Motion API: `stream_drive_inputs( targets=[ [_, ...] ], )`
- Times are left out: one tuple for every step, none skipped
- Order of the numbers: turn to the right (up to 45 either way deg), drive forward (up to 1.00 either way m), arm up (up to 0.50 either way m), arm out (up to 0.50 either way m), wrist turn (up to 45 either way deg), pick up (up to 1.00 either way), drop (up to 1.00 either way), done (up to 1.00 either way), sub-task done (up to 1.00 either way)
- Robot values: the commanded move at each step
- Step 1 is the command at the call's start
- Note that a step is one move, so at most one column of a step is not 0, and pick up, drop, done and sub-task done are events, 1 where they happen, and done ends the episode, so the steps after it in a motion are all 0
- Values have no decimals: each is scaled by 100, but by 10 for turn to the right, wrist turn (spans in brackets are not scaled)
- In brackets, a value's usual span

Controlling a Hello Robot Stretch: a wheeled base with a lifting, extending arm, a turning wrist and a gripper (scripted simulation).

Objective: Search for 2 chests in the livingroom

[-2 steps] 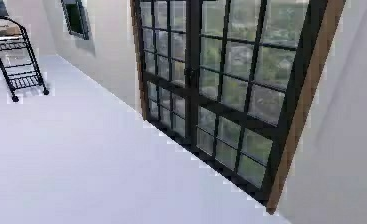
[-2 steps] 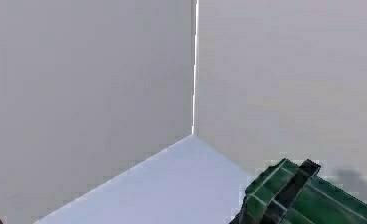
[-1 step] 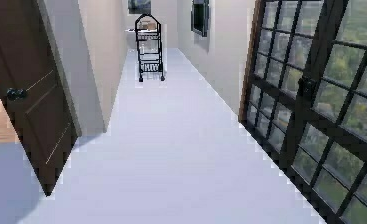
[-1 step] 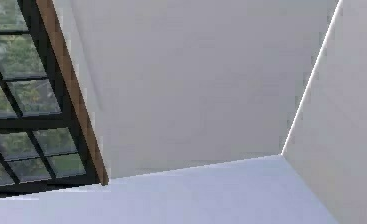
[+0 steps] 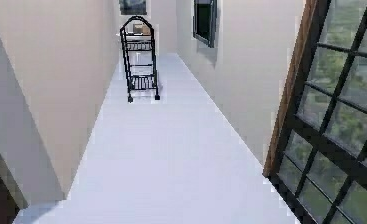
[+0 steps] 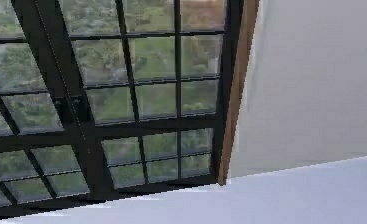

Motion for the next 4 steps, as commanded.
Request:
stream_drive_inputs(
  targets=[
    [0,100,0,0,0,0,0,0,0],
    [-30,0,0,0,0,0,0,0,0],
    [0,100,0,0,0,0,0,0,0],
    [0,100,0,0,0,0,0,0,0]
  ],
)
